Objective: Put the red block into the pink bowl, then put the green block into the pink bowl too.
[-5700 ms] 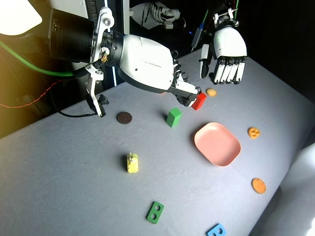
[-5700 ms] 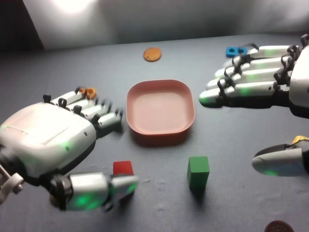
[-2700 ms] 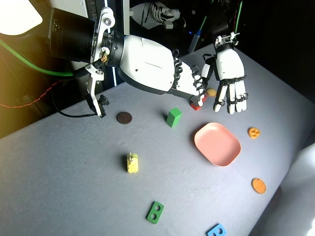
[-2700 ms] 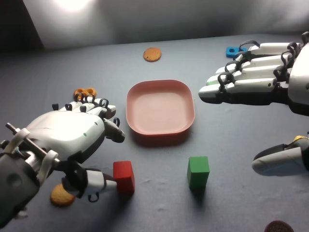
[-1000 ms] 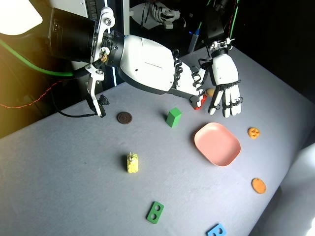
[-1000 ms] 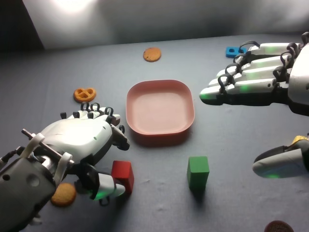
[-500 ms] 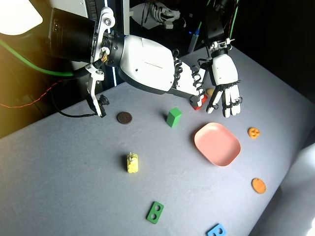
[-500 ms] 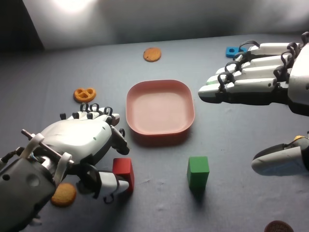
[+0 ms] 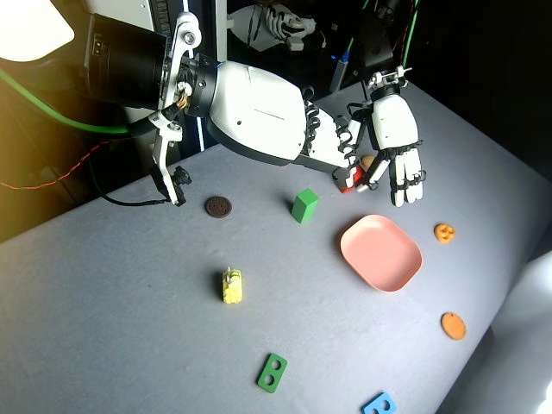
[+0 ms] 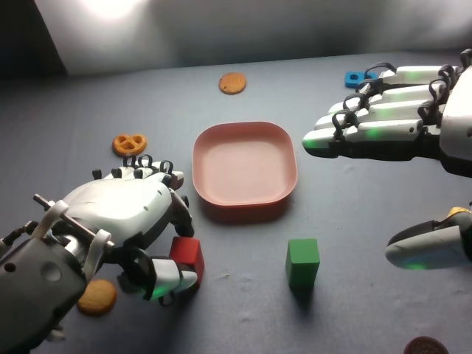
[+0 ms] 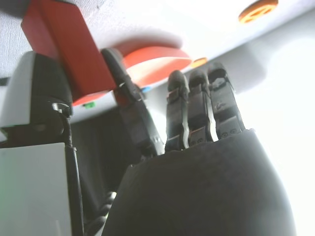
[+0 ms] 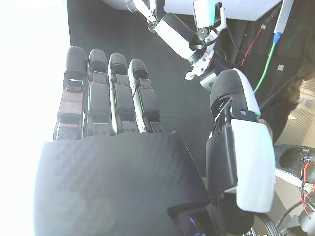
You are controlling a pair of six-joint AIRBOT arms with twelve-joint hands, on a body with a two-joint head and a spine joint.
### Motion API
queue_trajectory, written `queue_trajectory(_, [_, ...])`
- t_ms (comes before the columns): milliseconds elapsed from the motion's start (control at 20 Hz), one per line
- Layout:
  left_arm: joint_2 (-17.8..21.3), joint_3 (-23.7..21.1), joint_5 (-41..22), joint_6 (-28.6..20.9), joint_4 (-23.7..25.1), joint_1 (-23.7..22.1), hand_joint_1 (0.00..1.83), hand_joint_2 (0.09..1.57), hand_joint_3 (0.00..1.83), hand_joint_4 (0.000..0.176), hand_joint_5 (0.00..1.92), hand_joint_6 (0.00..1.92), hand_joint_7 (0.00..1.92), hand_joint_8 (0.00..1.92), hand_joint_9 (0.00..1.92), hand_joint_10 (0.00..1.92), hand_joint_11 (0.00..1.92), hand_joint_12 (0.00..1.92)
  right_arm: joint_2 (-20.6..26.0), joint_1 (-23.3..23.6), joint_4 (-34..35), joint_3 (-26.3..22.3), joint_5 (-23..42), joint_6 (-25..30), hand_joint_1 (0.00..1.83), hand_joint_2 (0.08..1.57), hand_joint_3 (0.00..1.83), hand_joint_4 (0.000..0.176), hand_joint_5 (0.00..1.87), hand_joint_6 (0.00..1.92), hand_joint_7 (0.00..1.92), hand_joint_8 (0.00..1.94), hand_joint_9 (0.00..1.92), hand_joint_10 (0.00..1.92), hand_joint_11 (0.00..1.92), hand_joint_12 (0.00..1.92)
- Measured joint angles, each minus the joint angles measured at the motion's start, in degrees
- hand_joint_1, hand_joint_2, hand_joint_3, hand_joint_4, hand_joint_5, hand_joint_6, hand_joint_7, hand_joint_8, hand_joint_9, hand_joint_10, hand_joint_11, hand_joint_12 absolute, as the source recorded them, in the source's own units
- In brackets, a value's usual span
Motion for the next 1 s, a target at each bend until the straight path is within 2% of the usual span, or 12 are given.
queue_trajectory(50, [0.0,0.0,0.0,0.0,0.0,0.0,1.06,1.01,0.0,0.0,0.92,0.06,0.24,0.02,0.08,0.02,0.0,0.0,0.0,0.0,0.0,0.0,-0.02,0.0,0.26,1.14,0.0,0.0,0.25,0.02,0.25,0.01,0.24,0.02,0.0,0.79])
queue_trajectory(150, [0.0,-0.07,-0.02,0.02,0.04,0.0,0.95,1.05,0.0,0.0,0.91,0.05,0.19,0.0,0.03,0.01,0.0,0.0,0.0,0.0,0.0,0.0,0.0,0.0,0.24,1.16,0.0,0.0,0.21,0.0,0.21,0.0,0.2,0.01,0.0,0.71])
queue_trajectory(200, [0.0,-0.2,-0.02,0.22,-0.02,0.0,1.01,1.09,0.0,0.14,0.99,0.74,0.21,0.0,0.05,0.0,0.0,0.0,0.0,0.0,0.0,0.0,0.0,0.0,0.27,1.15,0.0,0.0,0.22,0.01,0.23,0.01,0.22,0.01,0.0,0.74])
queue_trajectory(250, [0.0,-0.2,-0.02,0.2,-0.07,0.0,1.01,1.09,0.0,0.14,0.99,0.74,0.21,0.0,0.05,0.0,0.0,0.0,0.0,-0.02,0.0,0.0,0.0,0.0,0.27,1.15,0.0,0.0,0.22,0.01,0.23,0.01,0.22,0.01,0.0,0.74])
queue_trajectory(300, [0.0,-0.42,-0.09,0.22,0.02,0.0,1.02,1.1,0.0,0.175,1.01,0.93,0.19,0.0,0.04,0.0,0.0,0.0,0.0,0.0,0.0,0.0,0.0,0.0,0.25,1.16,0.0,0.0,0.19,0.0,0.19,0.0,0.19,0.0,0.0,0.69])
queue_trajectory(350, [0.0,-0.48,-0.04,0.31,0.04,0.0,1.06,1.07,0.0,0.157,1.08,0.83,0.19,0.0,0.05,0.0,0.0,0.0,0.0,0.0,0.0,0.0,0.0,0.0,0.24,1.16,0.0,0.0,0.19,0.0,0.18,0.0,0.19,0.0,0.0,0.7])
queue_trajectory(400, [0.0,-0.48,0.11,0.31,0.0,0.0,1.13,1.05,0.0,0.0,1.13,0.75,0.22,0.01,0.07,0.01,0.0,0.0,0.0,-0.02,0.0,0.0,0.0,0.0,0.25,1.16,0.0,0.0,0.19,0.0,0.19,0.0,0.2,0.0,0.0,0.74])
queue_trajectory(500, [0.0,-0.48,0.0,0.17,0.11,0.0,1.16,1.03,0.0,0.0,1.18,0.66,0.25,0.01,0.1,0.01,0.02,0.02,0.0,0.0,0.0,0.0,-0.02,0.0,0.3,1.12,0.0,0.0,0.24,0.01,0.24,0.01,0.24,0.01,0.0,0.8])
queue_trajectory(750, [0.0,-0.48,-0.02,0.2,0.11,-0.22,1.13,1.06,0.0,0.0,1.1,0.8,0.21,0.0,0.08,0.0,0.0,0.0,0.0,0.0,0.0,0.0,0.0,0.0,0.2,1.16,0.0,0.0,0.15,0.0,0.16,0.0,0.17,0.0,0.0,0.66])
queue_trajectory(900, [0.0,-0.46,-0.04,0.26,0.0,-0.55,1.13,1.05,0.0,0.0,1.13,0.76,0.19,0.0,0.07,0.0,0.0,0.0,0.0,0.0,0.0,0.0,0.02,0.0,0.2,1.16,0.0,0.0,0.18,0.0,0.19,0.0,0.2,0.01,0.0,0.73])
queue_trajectory(950, [0.0,-0.46,0.02,0.28,-0.09,-0.7,1.18,1.02,0.0,0.0,1.2,0.62,0.23,0.01,0.1,0.01,0.02,0.01,0.0,0.0,0.0,0.0,0.0,0.0,0.26,1.13,0.0,0.0,0.25,0.01,0.26,0.01,0.26,0.02,0.0,0.86])
queue_trajectory(1000, [0.0,-0.46,0.07,0.24,-0.31,-1.05,1.16,1.04,0.0,0.0,1.15,0.7,0.19,0.0,0.06,0.0,0.0,0.0,0.0,0.0,0.0,0.0,-0.02,0.0,0.21,1.16,0.0,0.0,0.19,0.0,0.21,0.0,0.21,0.01,0.0,0.76])
